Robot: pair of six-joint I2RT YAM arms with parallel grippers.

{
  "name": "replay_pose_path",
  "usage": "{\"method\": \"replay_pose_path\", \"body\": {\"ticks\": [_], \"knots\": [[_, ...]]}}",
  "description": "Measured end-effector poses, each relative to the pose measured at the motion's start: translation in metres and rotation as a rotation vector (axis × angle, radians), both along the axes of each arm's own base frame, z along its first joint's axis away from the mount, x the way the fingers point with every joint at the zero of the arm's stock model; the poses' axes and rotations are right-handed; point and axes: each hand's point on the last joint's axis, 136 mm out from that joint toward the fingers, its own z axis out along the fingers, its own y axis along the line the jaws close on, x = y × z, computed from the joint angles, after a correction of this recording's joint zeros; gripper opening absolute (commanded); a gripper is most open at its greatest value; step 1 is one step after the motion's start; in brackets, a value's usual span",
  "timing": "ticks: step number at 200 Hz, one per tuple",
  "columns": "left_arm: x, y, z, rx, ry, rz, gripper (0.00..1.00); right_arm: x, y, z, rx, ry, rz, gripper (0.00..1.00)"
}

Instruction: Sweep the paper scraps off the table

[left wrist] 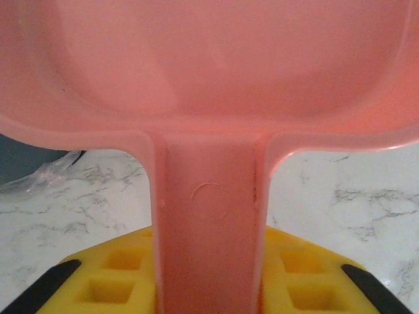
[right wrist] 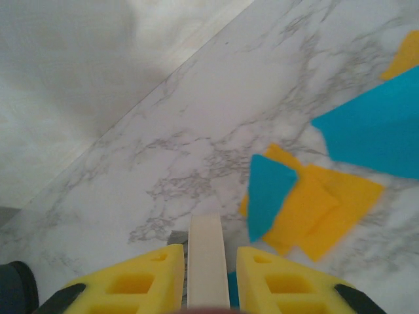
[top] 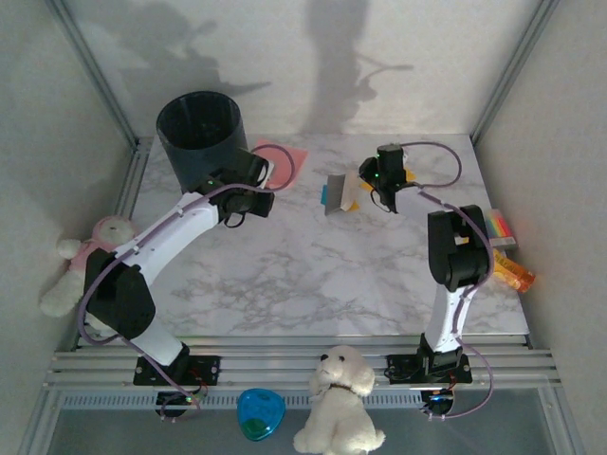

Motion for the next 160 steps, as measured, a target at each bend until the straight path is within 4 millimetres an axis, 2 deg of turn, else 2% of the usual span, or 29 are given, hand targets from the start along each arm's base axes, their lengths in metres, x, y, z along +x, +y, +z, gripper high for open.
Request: {"method": "replay_pose_path", "body": {"ticks": [26,73,110,136,160], "knots": [[-0.007,-0.010,-0.006,0.019,0.017,-0.042,0.00,-0.025,-0.015,0.000,-0.045,0.008,-0.030,0.00],[-0.023,-0.026,-0.041,0.099,0.111,-0.124,0.00,-0.077,-0.040,-0.006,-0.090,0.025,-0.083,0.00],[-0.039,-0.037,-0.057,0.153,0.160,-0.198,0.00,-0.113,-0.056,-0.005,-0.105,0.013,-0.113,0.00],[-0.051,-0.047,-0.065,0.187,0.184,-0.258,0.00,-0.129,-0.060,-0.003,-0.098,-0.003,-0.116,0.00],[-0.062,-0.053,-0.071,0.213,0.202,-0.304,0.00,-0.133,-0.060,0.012,-0.084,-0.037,-0.109,0.00]]}}
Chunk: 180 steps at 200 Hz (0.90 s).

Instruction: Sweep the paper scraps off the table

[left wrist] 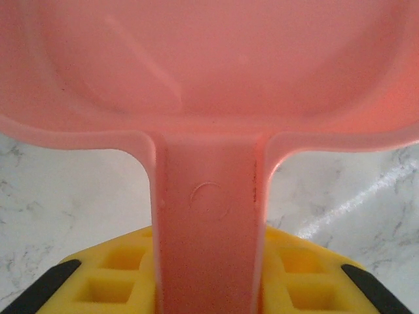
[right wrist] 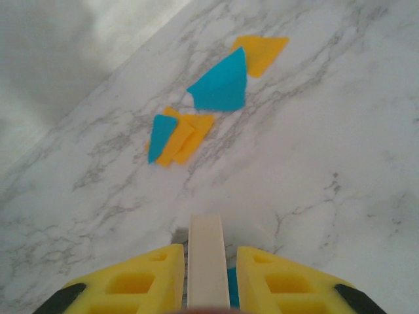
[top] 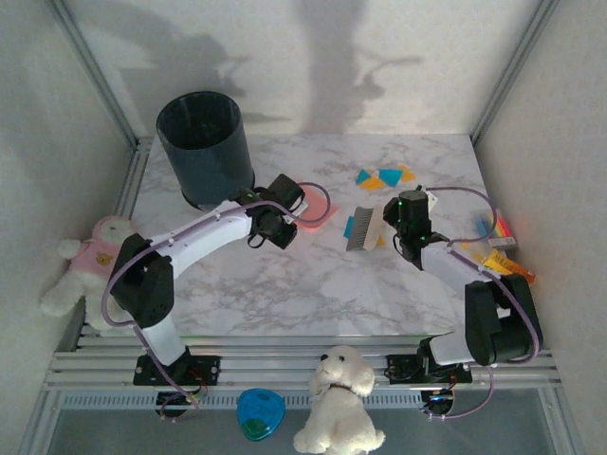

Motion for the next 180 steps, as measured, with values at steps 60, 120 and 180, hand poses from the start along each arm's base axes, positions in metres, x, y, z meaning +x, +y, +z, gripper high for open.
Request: {"method": "replay_pose_path", "body": {"ticks": [60,120,180], "knots": [[-0.039,-0.012,-0.030,0.075,0.081,-0.116,0.00,-0.019,-0.005,0.037,-0.013,-0.054,0.018,0.00],[-0.064,-0.021,-0.050,0.127,0.161,-0.218,0.00,-0.031,-0.010,0.063,-0.189,-0.048,0.104,0.00],[-0.073,-0.035,-0.050,0.122,0.215,-0.279,0.00,-0.013,-0.004,0.111,-0.472,-0.075,0.265,0.00]]}}
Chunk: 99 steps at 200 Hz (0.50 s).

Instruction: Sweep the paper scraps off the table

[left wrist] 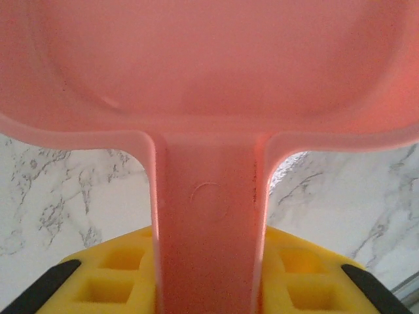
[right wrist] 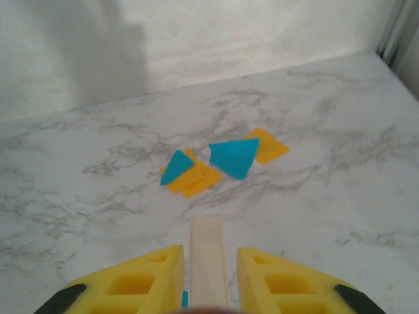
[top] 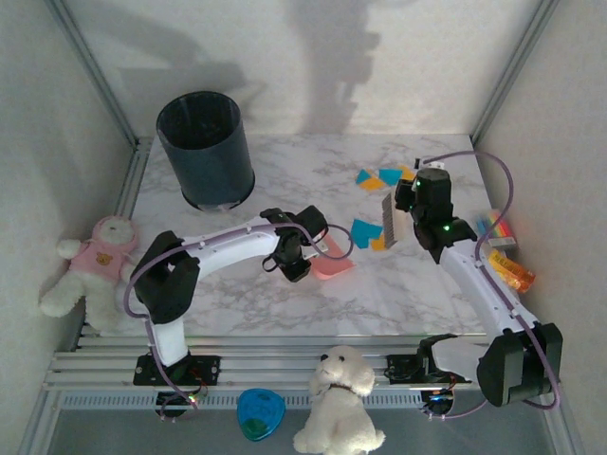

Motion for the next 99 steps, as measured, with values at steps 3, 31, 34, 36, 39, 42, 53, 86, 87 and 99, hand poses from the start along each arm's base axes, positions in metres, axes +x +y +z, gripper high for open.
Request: {"method": "replay_pose_path", "body": {"ticks": [3,31,34,36,39,42,53,86,87,99], "knots": [[0.000,-0.001,0.000,-0.001,0.001,-0.001,0.00,0.001,0.000,0.000,-0.013,0.003,0.007,0.00],[0.002,-0.007,-0.004,0.006,0.015,-0.014,0.00,0.011,0.004,-0.011,-0.133,0.038,0.073,0.00],[0.002,-0.007,-0.005,0.008,0.019,-0.015,0.00,0.012,0.004,-0.014,-0.147,0.044,0.081,0.00],[0.001,-0.008,-0.005,0.009,0.020,-0.016,0.00,0.012,0.005,-0.014,-0.152,0.046,0.084,0.00],[0.001,-0.008,-0.005,0.009,0.023,-0.018,0.00,0.013,0.005,-0.016,-0.164,0.050,0.090,0.00],[0.001,-0.008,-0.006,0.011,0.025,-0.019,0.00,0.014,0.005,-0.018,-0.175,0.053,0.095,0.00],[0.001,-0.008,-0.007,0.018,0.034,-0.023,0.00,0.019,0.006,-0.024,-0.212,0.058,0.116,0.00],[0.006,-0.014,-0.007,0.024,0.039,-0.026,0.00,0.034,0.010,-0.031,-0.291,0.031,0.153,0.00],[0.006,-0.014,-0.008,0.024,0.039,-0.026,0.00,0.035,0.010,-0.032,-0.293,0.032,0.155,0.00],[0.008,-0.017,-0.008,0.025,0.041,-0.026,0.00,0.040,0.011,-0.036,-0.313,0.028,0.164,0.00]]}}
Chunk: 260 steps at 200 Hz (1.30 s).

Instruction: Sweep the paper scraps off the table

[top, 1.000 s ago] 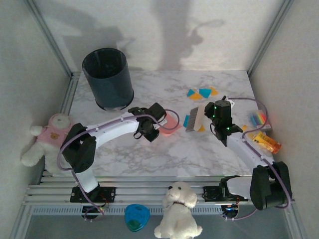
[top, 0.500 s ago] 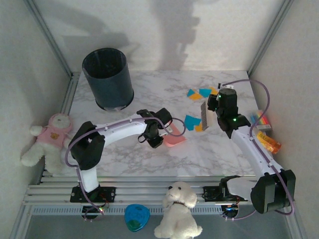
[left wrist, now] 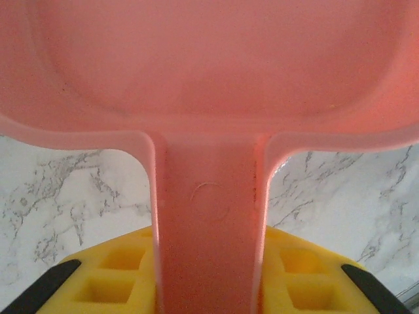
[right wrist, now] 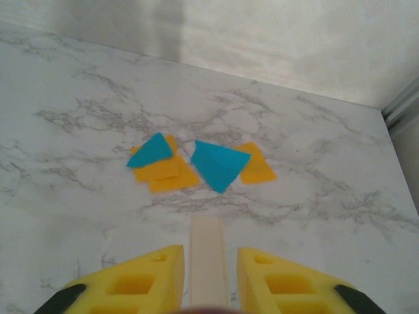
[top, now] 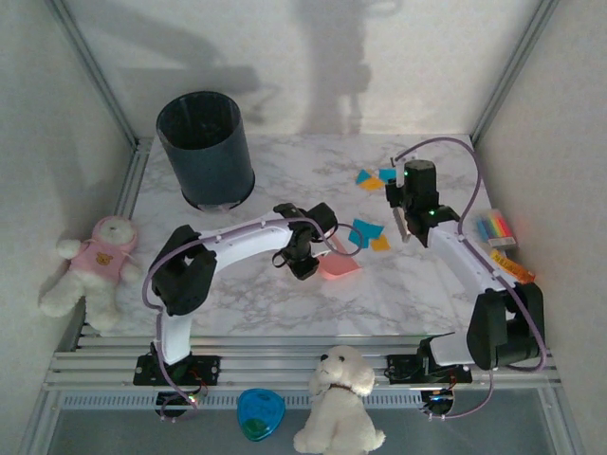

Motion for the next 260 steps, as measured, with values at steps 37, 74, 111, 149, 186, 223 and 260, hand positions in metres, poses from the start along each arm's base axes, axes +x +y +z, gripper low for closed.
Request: {"method": "replay_pose_path", "body": {"ticks": [37,74,111,149,186,223,260], "knots": [[0.003,-0.004,0.000,0.004,0.003,0.000,0.00,0.008,0.005,-0.018,-0.045,0.000,0.028,0.00],[0.005,-0.005,0.000,0.010,0.009,0.000,0.00,0.008,0.012,-0.031,-0.073,0.007,0.059,0.00],[0.006,-0.006,-0.002,0.017,0.015,0.000,0.00,0.005,0.027,-0.039,-0.074,0.008,0.114,0.00],[0.006,-0.007,-0.002,0.016,0.013,0.000,0.00,-0.001,0.048,-0.044,-0.068,0.004,0.187,0.00],[0.006,-0.006,-0.006,0.026,0.020,0.000,0.00,-0.009,0.065,-0.050,-0.065,0.014,0.247,0.00],[0.006,-0.006,-0.006,0.029,0.020,0.001,0.00,-0.017,0.077,-0.057,-0.064,0.030,0.295,0.00],[0.007,-0.006,-0.005,0.029,0.020,0.001,0.00,-0.030,0.087,-0.055,-0.049,0.027,0.342,0.00]]}}
